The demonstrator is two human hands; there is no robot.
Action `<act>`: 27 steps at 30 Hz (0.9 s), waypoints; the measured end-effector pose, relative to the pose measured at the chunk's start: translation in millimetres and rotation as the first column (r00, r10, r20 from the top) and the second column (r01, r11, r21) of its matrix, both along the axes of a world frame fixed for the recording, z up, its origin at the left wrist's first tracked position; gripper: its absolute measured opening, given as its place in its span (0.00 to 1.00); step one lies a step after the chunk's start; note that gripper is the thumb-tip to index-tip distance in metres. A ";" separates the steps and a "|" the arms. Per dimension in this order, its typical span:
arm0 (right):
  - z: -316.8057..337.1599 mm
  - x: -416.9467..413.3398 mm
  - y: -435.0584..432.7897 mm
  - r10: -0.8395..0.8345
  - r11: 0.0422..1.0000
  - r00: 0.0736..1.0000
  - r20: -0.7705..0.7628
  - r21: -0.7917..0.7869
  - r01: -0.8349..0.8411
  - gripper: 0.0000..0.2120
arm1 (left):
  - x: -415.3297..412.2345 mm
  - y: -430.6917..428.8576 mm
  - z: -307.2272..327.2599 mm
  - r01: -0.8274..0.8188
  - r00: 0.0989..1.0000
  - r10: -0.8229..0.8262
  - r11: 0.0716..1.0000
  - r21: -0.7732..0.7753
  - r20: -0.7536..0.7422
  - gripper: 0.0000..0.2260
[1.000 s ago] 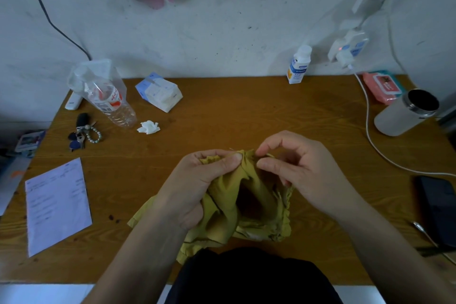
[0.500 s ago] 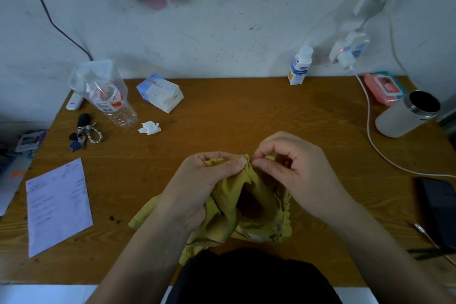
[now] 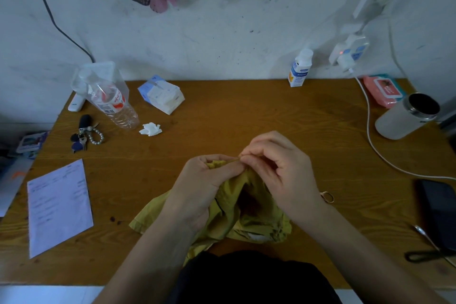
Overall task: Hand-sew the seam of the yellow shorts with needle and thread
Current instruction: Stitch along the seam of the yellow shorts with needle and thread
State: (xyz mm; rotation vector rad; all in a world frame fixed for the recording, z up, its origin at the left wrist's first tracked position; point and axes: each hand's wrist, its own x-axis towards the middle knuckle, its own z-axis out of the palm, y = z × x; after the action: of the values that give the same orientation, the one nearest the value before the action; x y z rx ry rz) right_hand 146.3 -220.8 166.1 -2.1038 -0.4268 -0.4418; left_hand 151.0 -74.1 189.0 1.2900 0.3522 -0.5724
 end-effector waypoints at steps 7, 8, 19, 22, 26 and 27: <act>-15.8 6.5 18.5 -0.057 0.997 0.982 0.182 -0.037 0.065 0.09 | 5.3 -5.1 1.1 -0.024 0.980 0.009 0.997 -0.074 -0.199 0.12; -16.1 8.0 19.6 -0.064 0.997 0.979 0.192 -0.026 0.070 0.09 | 6.7 -5.4 0.4 -0.037 0.975 0.017 0.995 -0.088 -0.223 0.14; -19.8 11.7 19.4 -0.128 0.989 0.971 0.203 0.098 0.110 0.09 | 11.2 -15.9 -4.7 -0.147 0.896 0.036 0.965 -0.219 -0.442 0.08; -20.9 13.6 17.5 -0.133 0.988 0.973 0.189 0.101 0.116 0.09 | 11.5 -18.3 -6.0 -0.149 0.899 0.031 0.960 -0.239 -0.436 0.07; -21.6 15.7 14.6 -0.059 0.995 0.996 0.074 0.081 0.053 0.09 | 8.6 -15.5 -14.2 -0.149 0.964 0.113 0.979 -0.140 -0.239 0.07; -21.7 15.6 14.4 -0.039 0.998 0.999 0.037 0.056 0.037 0.10 | 6.5 -14.7 -15.4 -0.152 0.972 0.128 0.982 -0.113 -0.198 0.08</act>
State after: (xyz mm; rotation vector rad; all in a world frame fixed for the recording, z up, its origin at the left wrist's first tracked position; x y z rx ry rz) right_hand 161.9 -206.4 144.4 -2.0558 -0.3929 -0.5105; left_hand 157.5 -88.8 173.5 1.0810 0.5528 -0.5897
